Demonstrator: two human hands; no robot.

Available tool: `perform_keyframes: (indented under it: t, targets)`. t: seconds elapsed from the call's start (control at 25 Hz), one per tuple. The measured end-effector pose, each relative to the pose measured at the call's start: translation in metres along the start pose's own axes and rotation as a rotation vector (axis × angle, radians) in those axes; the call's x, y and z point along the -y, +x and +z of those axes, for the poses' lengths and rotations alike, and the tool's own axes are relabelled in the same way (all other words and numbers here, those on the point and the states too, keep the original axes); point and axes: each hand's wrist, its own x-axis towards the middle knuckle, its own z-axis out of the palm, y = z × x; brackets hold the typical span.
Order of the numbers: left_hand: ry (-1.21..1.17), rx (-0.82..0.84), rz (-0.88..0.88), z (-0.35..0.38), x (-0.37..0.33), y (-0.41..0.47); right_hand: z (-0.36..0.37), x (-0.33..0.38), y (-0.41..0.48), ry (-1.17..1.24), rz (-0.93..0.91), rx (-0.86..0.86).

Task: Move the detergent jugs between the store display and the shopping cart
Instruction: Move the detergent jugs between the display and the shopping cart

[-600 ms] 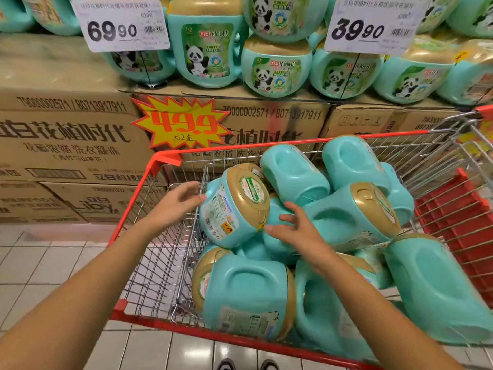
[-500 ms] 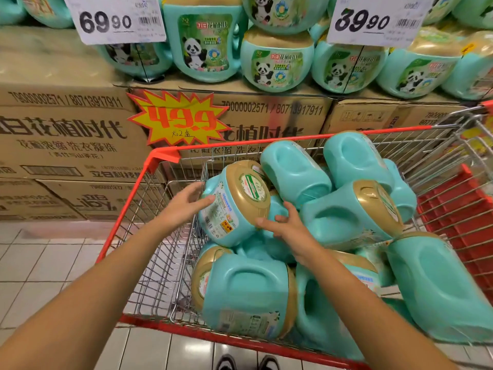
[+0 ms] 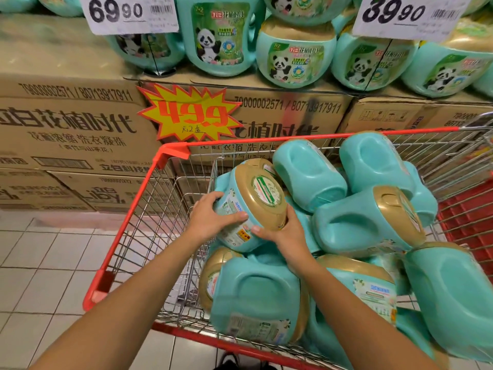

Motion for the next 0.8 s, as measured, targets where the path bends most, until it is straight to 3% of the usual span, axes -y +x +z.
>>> perform_keyframes:
  t: [0.16,0.28,0.48,0.6,0.64,0.72,0.8]
  targets:
    - [-0.191,-0.163,0.051,0.007,-0.022,-0.041,-0.011,0.021,-0.015,0.297,-0.089,-0.041]
    - [-0.194,-0.251,0.165,0.017,-0.047,-0.074,-0.024,0.037,-0.027,0.482,-0.101,-0.116]
    - [-0.207,-0.328,0.329,0.026,-0.06,-0.119,-0.041,0.048,-0.052,0.455,-0.162,-0.257]
    - [-0.448,-0.332,0.332,0.013,-0.048,-0.122,-0.058,0.052,-0.062,0.502,-0.215,-0.242]
    - [-0.643,-0.254,0.225,0.009,-0.045,-0.12,-0.061,0.054,-0.065,0.514,-0.237,-0.232]
    - [-1.091,0.117,-0.059,0.008,-0.043,-0.119,-0.06,0.057,-0.069,0.539,-0.261,-0.213]
    - [-1.276,0.34,-0.187,0.009,-0.039,-0.119,-0.055,0.06,-0.073,0.524,-0.252,-0.205]
